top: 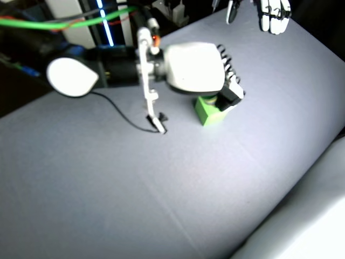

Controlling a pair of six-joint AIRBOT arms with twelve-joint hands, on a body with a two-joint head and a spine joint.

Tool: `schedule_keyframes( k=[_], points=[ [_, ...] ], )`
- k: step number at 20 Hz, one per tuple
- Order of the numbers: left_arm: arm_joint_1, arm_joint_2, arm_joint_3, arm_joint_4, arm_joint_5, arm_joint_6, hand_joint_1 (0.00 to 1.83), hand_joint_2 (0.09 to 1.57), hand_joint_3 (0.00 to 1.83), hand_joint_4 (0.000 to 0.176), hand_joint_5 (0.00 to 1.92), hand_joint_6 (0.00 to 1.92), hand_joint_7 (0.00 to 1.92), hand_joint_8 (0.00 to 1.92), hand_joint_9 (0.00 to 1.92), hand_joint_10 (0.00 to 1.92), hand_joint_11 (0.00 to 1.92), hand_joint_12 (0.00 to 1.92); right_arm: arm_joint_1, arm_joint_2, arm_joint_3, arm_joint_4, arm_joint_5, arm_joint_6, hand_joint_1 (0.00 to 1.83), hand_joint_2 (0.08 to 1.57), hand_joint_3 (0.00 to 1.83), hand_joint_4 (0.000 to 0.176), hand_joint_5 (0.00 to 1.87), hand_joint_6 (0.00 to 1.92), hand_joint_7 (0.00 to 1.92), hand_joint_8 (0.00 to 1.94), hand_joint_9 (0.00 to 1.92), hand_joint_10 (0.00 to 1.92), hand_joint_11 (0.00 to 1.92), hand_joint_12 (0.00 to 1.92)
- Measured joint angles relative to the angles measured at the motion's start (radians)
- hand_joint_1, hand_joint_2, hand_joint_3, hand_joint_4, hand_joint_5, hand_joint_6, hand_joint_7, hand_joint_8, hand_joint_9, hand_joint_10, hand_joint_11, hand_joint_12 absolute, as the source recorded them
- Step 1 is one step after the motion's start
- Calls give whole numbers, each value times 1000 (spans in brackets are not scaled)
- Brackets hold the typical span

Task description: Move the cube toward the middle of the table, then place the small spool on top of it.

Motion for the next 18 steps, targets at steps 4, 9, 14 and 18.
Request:
schedule_keyframes(
  k=[4,9,14,18],
  points=[
    [0,0,0,3,-1,-3,816,997,1,74,202,2,279,7,298,1,0,698,0,-20,23,0,-29,0,1299,975,0,0,1274,382,1468,220,1429,281,1019,1189],
    [0,0,0,4,-2,-5,824,999,1,67,202,1,299,7,317,8,19,729,2,-32,42,12,-53,1,1293,988,2,0,1266,378,1347,486,1333,443,951,1295],
    [0,-6,0,6,1,-9,854,996,0,90,208,3,298,2,307,0,1,731,8,-48,64,26,-61,2,1292,1005,0,0,1270,341,1258,689,1170,803,924,1383],
    [-1,-6,0,5,2,-13,826,998,0,70,210,2,295,0,309,0,2,735,12,-69,75,31,-73,2,1288,1005,0,0,1254,394,1251,688,1157,771,905,1341]
  ],
)
